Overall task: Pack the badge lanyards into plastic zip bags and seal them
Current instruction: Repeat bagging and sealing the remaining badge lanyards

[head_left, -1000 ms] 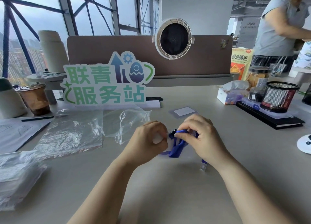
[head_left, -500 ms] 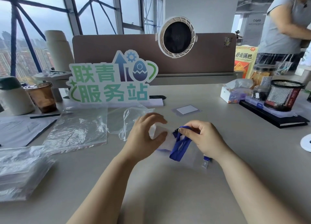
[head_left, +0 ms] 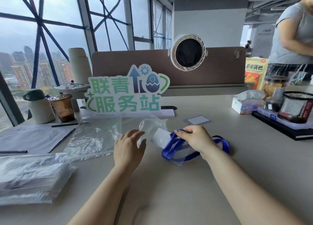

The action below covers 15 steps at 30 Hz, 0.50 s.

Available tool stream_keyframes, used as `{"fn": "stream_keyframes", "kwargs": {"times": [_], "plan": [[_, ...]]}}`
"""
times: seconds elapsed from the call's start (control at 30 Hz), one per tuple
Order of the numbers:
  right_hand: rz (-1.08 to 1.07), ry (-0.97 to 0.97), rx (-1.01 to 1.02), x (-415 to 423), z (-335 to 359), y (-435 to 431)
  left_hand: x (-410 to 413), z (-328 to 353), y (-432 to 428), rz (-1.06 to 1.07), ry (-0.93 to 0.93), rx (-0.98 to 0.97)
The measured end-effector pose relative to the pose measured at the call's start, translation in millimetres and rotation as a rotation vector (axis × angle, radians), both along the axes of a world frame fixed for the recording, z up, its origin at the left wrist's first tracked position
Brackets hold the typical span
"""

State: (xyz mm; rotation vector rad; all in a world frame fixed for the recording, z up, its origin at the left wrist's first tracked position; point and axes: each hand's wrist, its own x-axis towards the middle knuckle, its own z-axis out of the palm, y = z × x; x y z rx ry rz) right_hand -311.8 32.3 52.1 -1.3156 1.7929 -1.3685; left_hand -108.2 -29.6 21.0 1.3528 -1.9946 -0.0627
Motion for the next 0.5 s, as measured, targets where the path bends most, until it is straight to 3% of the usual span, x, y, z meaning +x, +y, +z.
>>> {"fn": "stream_keyframes", "kwargs": {"times": [0.3, 0.5], "plan": [[-0.227, 0.009, 0.04, 10.3, -13.0, -18.7, -3.8, 0.8, 8.4, -0.221, 0.165, 0.055], [-0.315, -0.009, 0.05, 4.6, -18.9, -19.8, -12.7, -1.6, 22.4, -0.372, 0.118, 0.124]]}}
